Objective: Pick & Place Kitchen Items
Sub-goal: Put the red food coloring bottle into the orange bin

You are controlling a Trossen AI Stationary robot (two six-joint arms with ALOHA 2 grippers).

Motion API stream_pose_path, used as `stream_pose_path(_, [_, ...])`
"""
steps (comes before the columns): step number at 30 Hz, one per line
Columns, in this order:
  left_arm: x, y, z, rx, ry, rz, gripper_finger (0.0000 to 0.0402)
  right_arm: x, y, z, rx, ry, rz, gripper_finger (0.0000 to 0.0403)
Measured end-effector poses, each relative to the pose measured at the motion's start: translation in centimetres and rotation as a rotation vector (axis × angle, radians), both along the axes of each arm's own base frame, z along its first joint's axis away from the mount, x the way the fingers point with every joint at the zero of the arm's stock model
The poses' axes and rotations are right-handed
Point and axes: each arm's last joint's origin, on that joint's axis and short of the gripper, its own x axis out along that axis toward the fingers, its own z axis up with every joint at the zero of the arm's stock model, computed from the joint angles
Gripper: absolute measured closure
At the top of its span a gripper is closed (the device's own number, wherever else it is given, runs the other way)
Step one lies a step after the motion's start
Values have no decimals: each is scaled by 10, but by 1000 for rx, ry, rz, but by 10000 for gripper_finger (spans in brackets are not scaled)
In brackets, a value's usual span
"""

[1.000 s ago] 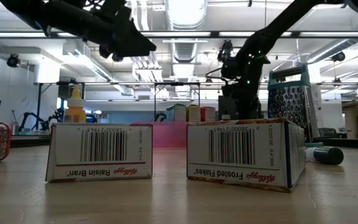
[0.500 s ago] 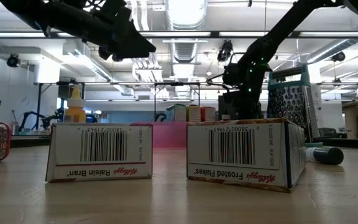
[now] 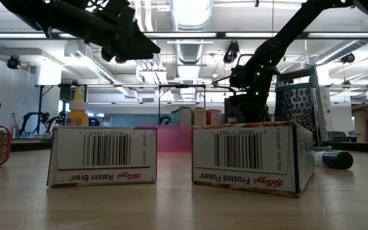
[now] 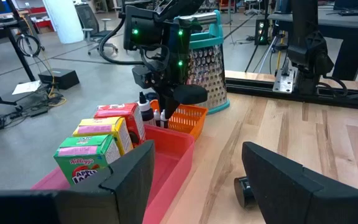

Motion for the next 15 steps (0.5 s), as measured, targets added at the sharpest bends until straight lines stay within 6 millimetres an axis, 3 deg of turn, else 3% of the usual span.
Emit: stream_pose_path(15, [0,0,0,-3,-2,0,154,0,0,2,2,3,-2,336])
